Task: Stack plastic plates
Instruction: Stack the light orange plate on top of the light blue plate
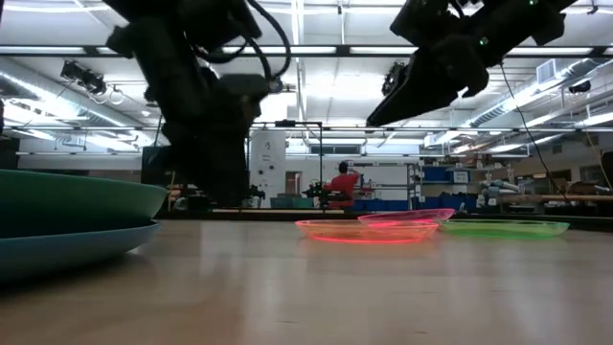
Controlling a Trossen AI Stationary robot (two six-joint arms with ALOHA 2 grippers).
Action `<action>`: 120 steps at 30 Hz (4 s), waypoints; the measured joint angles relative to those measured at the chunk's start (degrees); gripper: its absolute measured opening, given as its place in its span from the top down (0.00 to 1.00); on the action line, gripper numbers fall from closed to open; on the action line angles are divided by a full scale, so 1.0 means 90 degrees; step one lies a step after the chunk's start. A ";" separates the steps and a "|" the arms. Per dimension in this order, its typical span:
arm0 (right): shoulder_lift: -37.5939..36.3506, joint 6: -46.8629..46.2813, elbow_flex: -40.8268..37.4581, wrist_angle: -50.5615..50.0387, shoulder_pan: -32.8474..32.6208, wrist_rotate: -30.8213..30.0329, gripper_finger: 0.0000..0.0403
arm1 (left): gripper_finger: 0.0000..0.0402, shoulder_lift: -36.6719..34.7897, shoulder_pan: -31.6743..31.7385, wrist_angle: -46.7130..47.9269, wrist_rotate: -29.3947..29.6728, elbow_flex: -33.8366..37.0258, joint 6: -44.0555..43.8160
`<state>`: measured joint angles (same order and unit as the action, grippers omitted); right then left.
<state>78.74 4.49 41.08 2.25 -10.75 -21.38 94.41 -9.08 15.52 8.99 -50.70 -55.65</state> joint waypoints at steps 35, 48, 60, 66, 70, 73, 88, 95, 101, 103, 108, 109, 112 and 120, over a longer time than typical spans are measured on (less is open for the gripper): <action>-0.0330 -0.0031 -0.0444 0.0105 0.0003 -0.0115 0.58 | 0.64 0.1788 0.0840 -0.0516 0.0028 -0.1319 0.0717; -0.0330 -0.0031 -0.0444 0.0115 0.0003 -0.0115 0.58 | 0.85 0.1785 0.0835 -0.0428 0.0027 -0.1307 0.0831; -0.0330 -0.0033 -0.0444 0.0113 0.0003 -0.0115 0.58 | 0.98 0.1498 0.0796 0.0017 -0.0224 -0.1286 0.1077; -0.0330 -0.0046 -0.0444 0.0099 0.0003 -0.0112 0.58 | 0.99 0.1155 0.0684 0.0784 -0.0231 -0.1598 0.1245; -0.0330 -0.0043 -0.0444 0.0108 0.0003 -0.0112 0.58 | 0.99 0.0907 0.0445 0.1667 -0.0369 -0.2087 0.1344; -0.0330 -0.0043 -0.0444 0.0103 0.0003 -0.0112 0.58 | 0.99 0.0754 0.0208 0.2509 -0.0379 -0.2420 0.1349; -0.0330 -0.0043 -0.0444 0.0236 0.0001 0.0036 0.58 | 0.99 0.0472 -0.0437 0.3809 -0.0151 -0.2975 0.1080; -0.0330 -0.0045 -0.0444 0.0220 0.0003 0.0036 0.58 | 0.99 0.0457 -0.0608 0.4509 -0.0246 -0.3388 0.0917; -0.0330 -0.0043 -0.0444 0.0215 0.0003 0.0053 0.58 | 0.99 0.0449 -0.0967 0.5679 -0.0252 -0.4004 0.0569; -0.0330 -0.0043 -0.0444 0.0217 0.0001 0.0053 0.58 | 0.99 0.0447 -0.1117 0.5933 -0.0249 -0.4048 0.0473; -0.0330 -0.0046 -0.0444 0.0215 0.0001 0.0058 0.58 | 0.99 0.0365 -0.1553 0.6334 -0.0065 -0.4005 0.0213; -0.0330 -0.0048 -0.0444 0.0217 0.0003 0.0075 0.58 | 0.99 0.0369 -0.1635 0.6469 0.0032 -0.3996 0.0123; -0.0330 -0.0049 -0.0444 0.0223 0.0002 0.0188 0.58 | 0.99 0.0264 -0.1839 0.6824 0.0362 -0.3993 -0.0253; -0.0330 -0.0098 -0.0444 0.0253 0.0001 0.0221 0.58 | 0.99 -0.0347 -0.2381 0.7105 0.0962 -0.3993 -0.1183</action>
<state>75.77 3.60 37.08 4.53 -10.74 -19.40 91.29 -30.50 79.46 17.66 -86.63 -66.30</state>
